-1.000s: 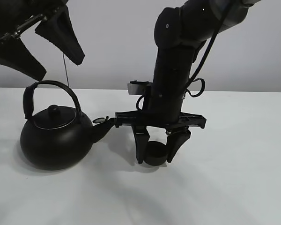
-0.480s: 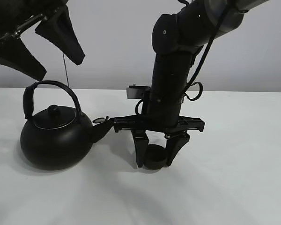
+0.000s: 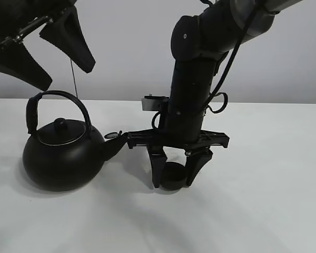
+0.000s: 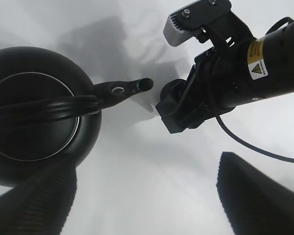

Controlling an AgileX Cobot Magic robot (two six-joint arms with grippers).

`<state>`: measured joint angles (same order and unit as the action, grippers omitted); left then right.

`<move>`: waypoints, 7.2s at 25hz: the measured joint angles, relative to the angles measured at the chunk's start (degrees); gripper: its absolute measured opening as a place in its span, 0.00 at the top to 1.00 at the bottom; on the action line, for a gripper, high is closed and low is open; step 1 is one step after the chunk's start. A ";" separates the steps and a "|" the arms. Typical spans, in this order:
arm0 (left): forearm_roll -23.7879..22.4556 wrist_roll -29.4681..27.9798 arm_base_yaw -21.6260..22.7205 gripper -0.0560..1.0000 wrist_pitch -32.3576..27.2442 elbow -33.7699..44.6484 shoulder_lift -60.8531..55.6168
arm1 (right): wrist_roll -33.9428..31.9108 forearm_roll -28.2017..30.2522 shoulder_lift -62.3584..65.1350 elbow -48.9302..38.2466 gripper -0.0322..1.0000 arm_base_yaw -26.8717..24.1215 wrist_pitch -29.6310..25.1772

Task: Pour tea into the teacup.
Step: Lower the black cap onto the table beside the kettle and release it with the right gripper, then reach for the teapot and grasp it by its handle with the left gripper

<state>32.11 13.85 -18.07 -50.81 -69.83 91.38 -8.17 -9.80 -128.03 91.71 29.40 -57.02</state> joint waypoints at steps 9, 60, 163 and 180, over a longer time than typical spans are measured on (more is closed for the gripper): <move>0.00 0.00 0.00 0.41 0.00 0.00 0.00 | 0.90 -0.97 0.00 0.00 0.46 0.00 0.60; 0.00 0.00 0.00 0.41 0.05 0.00 0.00 | 1.95 19.43 52.31 -0.05 0.45 -20.18 -14.81; 0.00 0.00 0.00 0.41 1.29 0.00 0.00 | 4.76 13.17 129.08 -64.85 0.45 -20.60 -4.96; 0.07 4.07 0.00 0.40 6.49 0.00 -0.17 | 4.71 13.17 129.08 -64.85 0.45 -20.60 -4.93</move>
<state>32.18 17.93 -18.07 -44.32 -69.83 91.21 -3.46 3.37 1.05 26.86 8.80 -61.95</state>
